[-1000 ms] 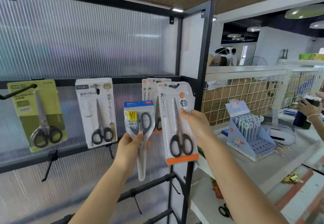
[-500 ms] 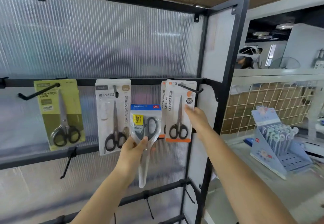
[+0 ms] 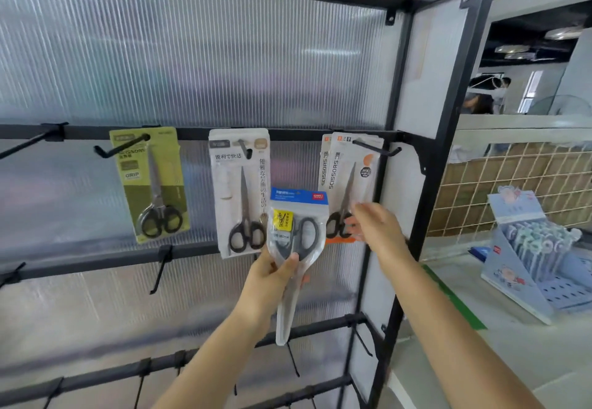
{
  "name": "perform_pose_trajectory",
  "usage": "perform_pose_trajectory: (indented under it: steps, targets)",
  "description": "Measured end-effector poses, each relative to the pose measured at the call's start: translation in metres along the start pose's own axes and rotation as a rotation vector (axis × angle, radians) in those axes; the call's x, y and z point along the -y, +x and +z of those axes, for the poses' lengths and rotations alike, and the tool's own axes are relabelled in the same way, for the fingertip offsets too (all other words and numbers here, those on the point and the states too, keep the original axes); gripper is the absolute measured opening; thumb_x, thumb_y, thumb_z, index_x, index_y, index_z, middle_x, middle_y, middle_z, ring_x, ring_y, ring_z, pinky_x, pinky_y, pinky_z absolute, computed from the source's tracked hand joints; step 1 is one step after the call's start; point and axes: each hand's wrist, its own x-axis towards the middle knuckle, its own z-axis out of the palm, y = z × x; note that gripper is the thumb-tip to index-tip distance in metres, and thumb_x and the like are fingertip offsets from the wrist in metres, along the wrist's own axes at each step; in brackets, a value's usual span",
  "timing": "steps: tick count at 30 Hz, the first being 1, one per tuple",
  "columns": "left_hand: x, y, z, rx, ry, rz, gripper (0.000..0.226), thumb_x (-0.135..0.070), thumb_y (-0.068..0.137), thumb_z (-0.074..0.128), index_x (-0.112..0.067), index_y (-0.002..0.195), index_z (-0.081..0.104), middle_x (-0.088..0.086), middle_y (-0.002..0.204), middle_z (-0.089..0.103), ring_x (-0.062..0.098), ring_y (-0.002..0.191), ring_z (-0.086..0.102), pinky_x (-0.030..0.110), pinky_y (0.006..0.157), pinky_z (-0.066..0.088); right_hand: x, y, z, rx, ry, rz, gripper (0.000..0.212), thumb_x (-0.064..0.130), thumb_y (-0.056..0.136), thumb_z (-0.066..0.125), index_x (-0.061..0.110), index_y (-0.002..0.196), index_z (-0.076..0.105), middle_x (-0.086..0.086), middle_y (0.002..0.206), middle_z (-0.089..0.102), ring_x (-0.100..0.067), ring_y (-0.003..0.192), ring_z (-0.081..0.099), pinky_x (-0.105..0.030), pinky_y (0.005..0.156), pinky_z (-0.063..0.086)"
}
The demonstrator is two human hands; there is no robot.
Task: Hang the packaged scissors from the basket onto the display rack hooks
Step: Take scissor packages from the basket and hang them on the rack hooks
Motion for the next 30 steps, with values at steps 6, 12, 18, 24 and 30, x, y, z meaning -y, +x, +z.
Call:
perform_pose_trajectory:
  steps: [6, 12, 18, 24, 30]
  targets:
    - [-0.01, -0.052, -0.03, 0.073, 0.052, 0.041, 0.018, -0.011, 0.095, 0.052, -0.002, 0.11, 0.056, 0.007, 0.09, 0.066, 0.004, 0.068, 0.066, 0.014, 0.059, 0.051, 0.049, -0.052, 0.028, 0.326, 0.081, 0.042, 0.031, 0.034, 0.093, 0.054, 0.007, 0.104, 0.066, -0.009, 0.09, 0.071, -0.019, 0.077, 0.067, -0.028, 0.067, 0.055]
    - [-0.027, -0.113, -0.104, 0.092, 0.064, 0.059, 0.016, -0.013, 0.094, 0.054, -0.006, 0.107, 0.059, -0.005, 0.078, 0.07, 0.009, 0.074, 0.069, 0.022, 0.065, 0.052, 0.092, -0.12, 0.071, 0.384, -0.042, -0.225, 0.005, 0.016, 0.088, 0.064, 0.014, 0.092, 0.067, 0.0, 0.085, 0.071, -0.014, 0.082, 0.064, -0.04, 0.086, 0.05]
    - [-0.048, -0.163, -0.196, 0.045, 0.079, 0.085, 0.015, -0.014, 0.091, 0.058, -0.008, 0.102, 0.064, -0.002, 0.081, 0.073, 0.013, 0.077, 0.071, 0.022, 0.066, 0.055, 0.138, -0.192, 0.151, 0.422, -0.027, -0.39, 0.014, 0.012, 0.09, 0.061, 0.022, 0.08, 0.061, 0.01, 0.069, 0.064, 0.005, 0.056, 0.055, -0.013, 0.054, 0.045]
    - [-0.06, -0.183, -0.267, -0.013, 0.142, 0.116, 0.01, -0.015, 0.09, 0.06, -0.01, 0.092, 0.068, 0.001, 0.075, 0.069, 0.014, 0.072, 0.065, 0.028, 0.071, 0.054, 0.166, -0.218, 0.207, 0.36, 0.062, -0.376, 0.018, 0.009, 0.091, 0.059, 0.025, 0.082, 0.059, 0.006, 0.076, 0.066, -0.002, 0.064, 0.059, -0.02, 0.058, 0.046]
    - [-0.067, -0.176, -0.28, -0.028, 0.153, 0.192, 0.012, -0.01, 0.09, 0.059, -0.002, 0.093, 0.067, 0.008, 0.078, 0.07, 0.011, 0.066, 0.065, 0.02, 0.063, 0.054, 0.18, -0.208, 0.23, 0.223, 0.02, -0.422, 0.019, 0.014, 0.092, 0.059, 0.025, 0.077, 0.058, 0.005, 0.073, 0.062, -0.006, 0.067, 0.053, -0.02, 0.063, 0.041]
